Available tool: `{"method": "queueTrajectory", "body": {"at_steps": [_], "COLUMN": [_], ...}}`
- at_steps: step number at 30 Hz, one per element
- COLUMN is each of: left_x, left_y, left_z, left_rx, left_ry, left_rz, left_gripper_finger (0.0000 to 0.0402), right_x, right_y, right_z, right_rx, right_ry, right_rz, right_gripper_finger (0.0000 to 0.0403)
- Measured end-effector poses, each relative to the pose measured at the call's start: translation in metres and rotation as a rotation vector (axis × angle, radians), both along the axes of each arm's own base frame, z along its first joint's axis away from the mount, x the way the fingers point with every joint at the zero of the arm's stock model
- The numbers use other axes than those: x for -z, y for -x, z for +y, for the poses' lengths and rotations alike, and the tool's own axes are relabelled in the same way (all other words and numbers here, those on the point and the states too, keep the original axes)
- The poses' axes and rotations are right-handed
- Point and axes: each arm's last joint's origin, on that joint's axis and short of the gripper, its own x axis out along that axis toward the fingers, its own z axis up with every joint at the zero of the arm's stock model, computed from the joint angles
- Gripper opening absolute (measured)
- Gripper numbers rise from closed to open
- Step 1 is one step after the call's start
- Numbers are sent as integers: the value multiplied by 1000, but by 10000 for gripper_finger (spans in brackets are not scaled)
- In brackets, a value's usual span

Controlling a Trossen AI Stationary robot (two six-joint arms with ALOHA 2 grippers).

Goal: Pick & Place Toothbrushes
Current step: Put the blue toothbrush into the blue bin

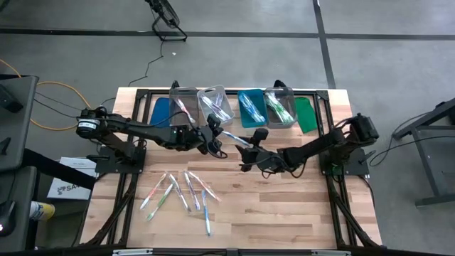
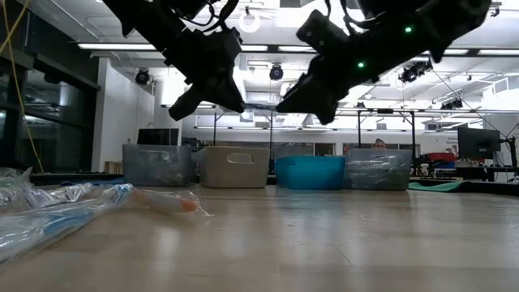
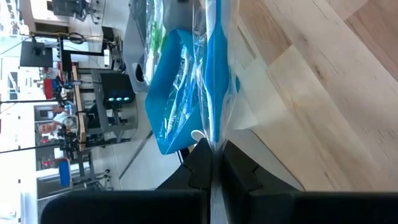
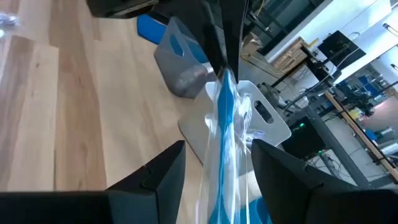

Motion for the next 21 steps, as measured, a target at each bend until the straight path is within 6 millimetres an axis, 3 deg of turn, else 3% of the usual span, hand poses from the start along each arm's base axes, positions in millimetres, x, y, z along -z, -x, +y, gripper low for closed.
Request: {"method": "queueTrajectory", "body": {"at_steps": [9, 21], "left_x": [0, 0], "left_y": [0, 0], "left_z": [0, 0], "left_rx": [1, -1], "left_ry": [1, 3], "left_rz": [1, -2], "left_gripper_finger": [7, 7], "right_x": [-4, -2], "right_y": [-16, -16], "right_z": [-16, -24], "right_rx": [11, 16], "right_ry": [-22, -36], "right_rz": [-15, 1], "right_gripper_finger": [162, 87]}}
